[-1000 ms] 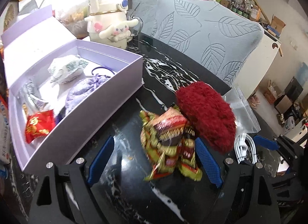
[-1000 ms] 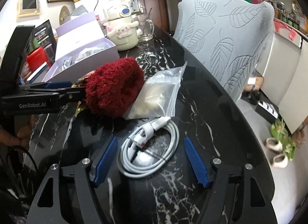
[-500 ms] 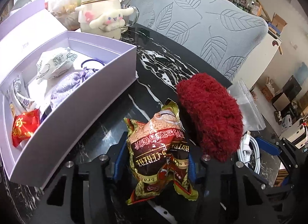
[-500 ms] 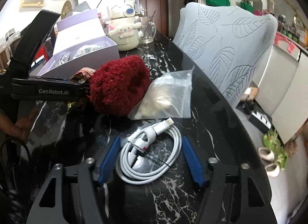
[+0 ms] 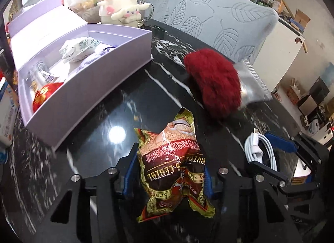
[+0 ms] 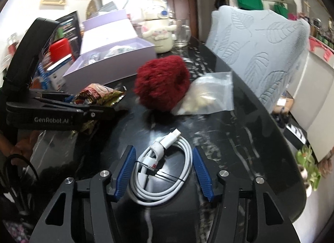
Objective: Organize soft objects
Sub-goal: 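Close the right tool on the coiled white cable and lift it, then carry the gold snack bag with the left tool while the right tool carries the cable to the box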
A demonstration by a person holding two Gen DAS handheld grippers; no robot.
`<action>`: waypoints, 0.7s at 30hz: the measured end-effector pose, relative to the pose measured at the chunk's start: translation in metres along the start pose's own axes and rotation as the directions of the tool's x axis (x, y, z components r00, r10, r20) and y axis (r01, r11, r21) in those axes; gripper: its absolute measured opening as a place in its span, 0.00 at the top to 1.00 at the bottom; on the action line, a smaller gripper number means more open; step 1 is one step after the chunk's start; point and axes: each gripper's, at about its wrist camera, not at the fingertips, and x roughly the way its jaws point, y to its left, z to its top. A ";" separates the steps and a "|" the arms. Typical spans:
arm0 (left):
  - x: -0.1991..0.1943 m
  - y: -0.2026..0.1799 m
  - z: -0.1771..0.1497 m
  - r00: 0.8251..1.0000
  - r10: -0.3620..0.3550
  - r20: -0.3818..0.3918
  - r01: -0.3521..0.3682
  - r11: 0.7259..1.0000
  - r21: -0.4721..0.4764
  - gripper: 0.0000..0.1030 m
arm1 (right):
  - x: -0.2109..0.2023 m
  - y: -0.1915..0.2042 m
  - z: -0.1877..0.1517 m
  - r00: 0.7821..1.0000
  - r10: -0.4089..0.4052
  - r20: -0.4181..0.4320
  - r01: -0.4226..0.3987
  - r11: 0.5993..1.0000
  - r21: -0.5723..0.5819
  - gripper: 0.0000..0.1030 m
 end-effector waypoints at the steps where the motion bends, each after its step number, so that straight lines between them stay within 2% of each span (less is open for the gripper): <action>1: -0.001 -0.001 -0.002 1.000 0.006 0.000 -0.006 1.000 0.003 0.51 | 0.000 0.004 -0.001 1.000 0.008 0.000 -0.008 1.000 -0.010 0.45; 6: -0.013 0.000 -0.019 1.000 0.019 -0.005 -0.019 1.000 -0.003 0.51 | -0.003 0.019 -0.006 0.999 0.047 0.001 -0.047 0.998 -0.049 0.45; 10: -0.025 0.003 -0.032 1.000 0.028 -0.012 -0.028 1.000 -0.013 0.51 | -0.005 0.027 -0.009 1.000 0.026 0.002 -0.026 0.998 -0.060 0.42; 12: -0.029 0.005 -0.037 0.999 0.036 -0.012 -0.036 0.999 -0.013 0.51 | -0.006 0.031 -0.011 1.000 0.005 0.003 -0.005 0.997 -0.073 0.37; 14: -0.030 0.005 -0.041 0.999 0.042 -0.012 -0.043 0.999 -0.016 0.51 | -0.005 0.037 -0.014 1.000 -0.028 -0.003 0.028 0.995 -0.099 0.26; 16: -0.032 0.007 -0.044 0.999 0.037 -0.007 -0.037 0.999 -0.029 0.51 | -0.005 0.040 -0.015 1.000 -0.031 0.000 0.031 0.994 -0.103 0.25; 19: -0.032 0.010 -0.043 1.000 0.026 -0.002 -0.026 0.998 -0.051 0.51 | -0.006 0.041 -0.016 0.999 -0.051 0.010 0.052 0.995 -0.083 0.29; 20: -0.032 0.011 -0.043 1.000 0.022 0.001 -0.022 0.998 -0.060 0.51 | -0.007 0.040 -0.016 0.998 -0.069 0.013 0.069 0.995 -0.073 0.40; 21: -0.032 0.011 -0.043 1.000 0.020 0.002 -0.019 0.998 -0.061 0.51 | -0.008 0.037 -0.016 0.996 -0.082 0.018 0.083 0.995 -0.054 0.45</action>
